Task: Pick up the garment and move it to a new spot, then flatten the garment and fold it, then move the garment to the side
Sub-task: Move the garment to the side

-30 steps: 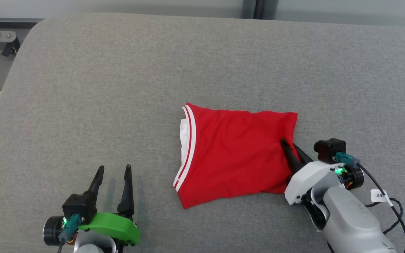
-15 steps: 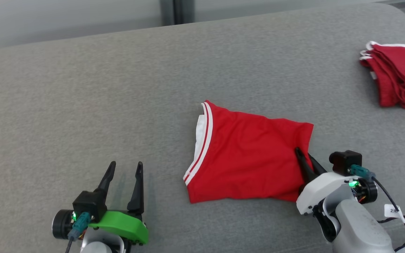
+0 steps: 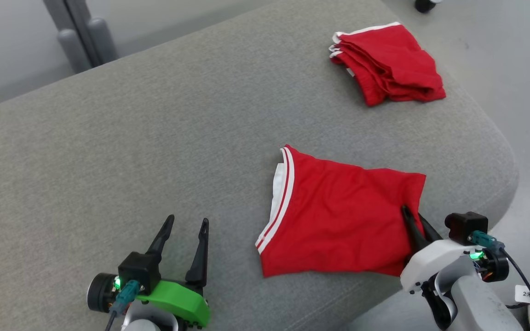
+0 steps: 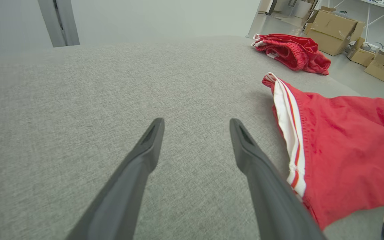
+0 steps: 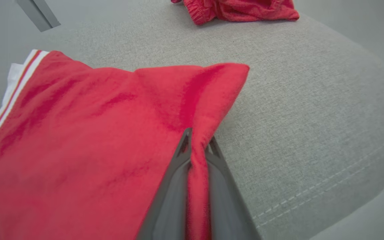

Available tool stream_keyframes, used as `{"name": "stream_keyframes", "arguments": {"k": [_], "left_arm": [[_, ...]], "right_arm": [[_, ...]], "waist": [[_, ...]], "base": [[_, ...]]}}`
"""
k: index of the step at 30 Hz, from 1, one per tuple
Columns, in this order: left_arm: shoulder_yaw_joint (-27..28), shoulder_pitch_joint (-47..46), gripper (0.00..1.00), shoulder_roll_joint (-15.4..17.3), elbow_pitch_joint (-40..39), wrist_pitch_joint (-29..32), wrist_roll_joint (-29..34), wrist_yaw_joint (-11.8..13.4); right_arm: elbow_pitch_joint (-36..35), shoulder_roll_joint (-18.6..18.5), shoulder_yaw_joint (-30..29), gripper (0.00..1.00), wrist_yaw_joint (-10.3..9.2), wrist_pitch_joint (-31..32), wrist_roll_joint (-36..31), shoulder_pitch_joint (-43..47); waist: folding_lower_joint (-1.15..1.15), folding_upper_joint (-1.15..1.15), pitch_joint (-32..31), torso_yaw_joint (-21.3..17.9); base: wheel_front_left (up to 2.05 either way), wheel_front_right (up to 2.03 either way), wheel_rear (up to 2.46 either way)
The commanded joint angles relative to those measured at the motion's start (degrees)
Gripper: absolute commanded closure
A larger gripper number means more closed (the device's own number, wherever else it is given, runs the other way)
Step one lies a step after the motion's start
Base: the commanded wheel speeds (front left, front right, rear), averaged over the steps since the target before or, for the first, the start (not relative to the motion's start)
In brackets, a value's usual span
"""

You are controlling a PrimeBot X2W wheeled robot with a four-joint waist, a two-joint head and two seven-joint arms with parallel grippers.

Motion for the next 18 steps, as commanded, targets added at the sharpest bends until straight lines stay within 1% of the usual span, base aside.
{"name": "stream_keyframes", "arguments": {"k": [1,6,10,14,16,18], "left_arm": [[0.0,0.3,0.0,0.3,0.1,0.0,0.4,-0.2],[-0.2,-0.1,0.0,0.6,0.3,0.0,0.9,-0.2],[-0.2,-1.4,0.0,1.6,0.2,0.0,0.9,-0.2],[-0.3,-2.6,0.0,2.8,-0.2,0.0,0.7,-0.2],[-0.6,-3.3,0.0,3.4,-0.5,0.0,0.6,-0.2],[-0.8,-4.2,0.0,4.0,-0.8,0.0,0.4,-0.2]], "right_arm": [[-0.4,-0.2,-0.5,1.0,-0.12,0.0,-0.6,0.4],[-1.6,-0.1,-0.1,1.0,-0.12,0.0,-2.1,-1.9],[-1.8,-0.1,1.4,1.0,-0.12,0.0,-4.4,-6.6],[-0.4,-0.2,2.8,1.0,-0.12,0.4,-7.5,-14.7],[0.4,-1.1,2.3,1.0,-0.12,1.0,-8.8,-19.7],[1.9,-2.5,0.4,1.0,-0.12,2.1,-10.2,-24.7]], "waist": [[0.0,0.0,0.6,-3.6],[0.0,0.0,2.1,-2.3],[0.0,0.0,4.2,-0.5],[0.0,0.0,6.8,1.5],[0.0,0.0,8.3,2.6],[0.0,0.0,9.6,3.6]], "base": [[0.0,0.0,0.0],[0.0,0.0,0.0],[0.0,0.0,0.0],[0.0,0.0,0.0],[0.0,0.0,0.0],[0.0,0.0,0.0]]}}
